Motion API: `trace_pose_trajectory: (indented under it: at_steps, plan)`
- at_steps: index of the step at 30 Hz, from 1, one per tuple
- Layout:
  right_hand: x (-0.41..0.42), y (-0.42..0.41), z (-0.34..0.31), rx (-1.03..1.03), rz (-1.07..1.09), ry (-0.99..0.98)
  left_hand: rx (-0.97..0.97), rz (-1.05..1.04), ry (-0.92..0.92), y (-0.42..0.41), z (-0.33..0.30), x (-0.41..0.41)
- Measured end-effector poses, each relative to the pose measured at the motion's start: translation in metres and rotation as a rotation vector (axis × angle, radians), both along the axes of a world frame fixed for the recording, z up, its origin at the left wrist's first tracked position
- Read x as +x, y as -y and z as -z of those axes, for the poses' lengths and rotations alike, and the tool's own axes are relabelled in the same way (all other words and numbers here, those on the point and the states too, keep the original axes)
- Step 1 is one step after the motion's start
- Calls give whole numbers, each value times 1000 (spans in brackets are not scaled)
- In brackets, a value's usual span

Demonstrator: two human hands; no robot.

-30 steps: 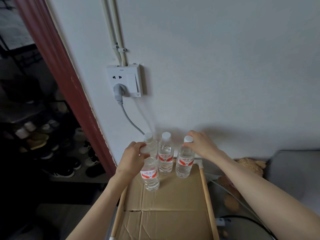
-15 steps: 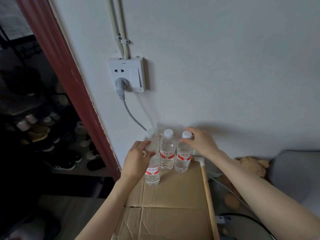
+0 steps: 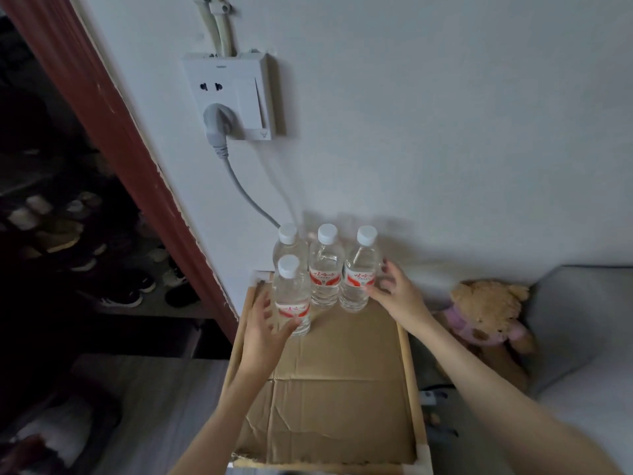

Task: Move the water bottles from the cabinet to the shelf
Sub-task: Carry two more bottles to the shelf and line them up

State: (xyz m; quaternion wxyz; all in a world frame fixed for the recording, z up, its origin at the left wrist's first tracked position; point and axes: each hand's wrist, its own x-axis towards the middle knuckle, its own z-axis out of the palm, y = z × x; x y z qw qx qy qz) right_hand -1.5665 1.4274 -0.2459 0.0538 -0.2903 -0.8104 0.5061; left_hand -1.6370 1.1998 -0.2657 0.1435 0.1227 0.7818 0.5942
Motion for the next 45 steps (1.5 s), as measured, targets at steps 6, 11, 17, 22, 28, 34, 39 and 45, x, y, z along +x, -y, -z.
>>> trace_pose_trajectory:
  at_steps: [6, 11, 17, 22, 28, 34, 39, 45]
  plan:
    - [-6, 13, 36, -103, -16, 195, -46, 40, 244, -2, 46, -3]
    - [-10, 21, 39, -93, 58, 150, -63, -6, 274, -1, 52, -11]
    - [-15, 23, 50, -154, 138, 115, -53, -18, 213, -7, 45, -9]
    - [-17, 23, 54, -223, 178, 112, -60, -6, 224, -7, 46, -10]
    - [-16, 24, 51, -261, 193, 101, -80, 71, 261, -2, 52, -16]
    - [-9, 30, 51, -365, 191, 57, -114, 198, 299, 10, 49, -21]
    - [19, 44, 58, -337, 232, 124, -343, 199, 134, 22, 42, -12]
    - [59, 52, 58, 20, -223, 179, -610, 177, -212, 70, 32, 33]
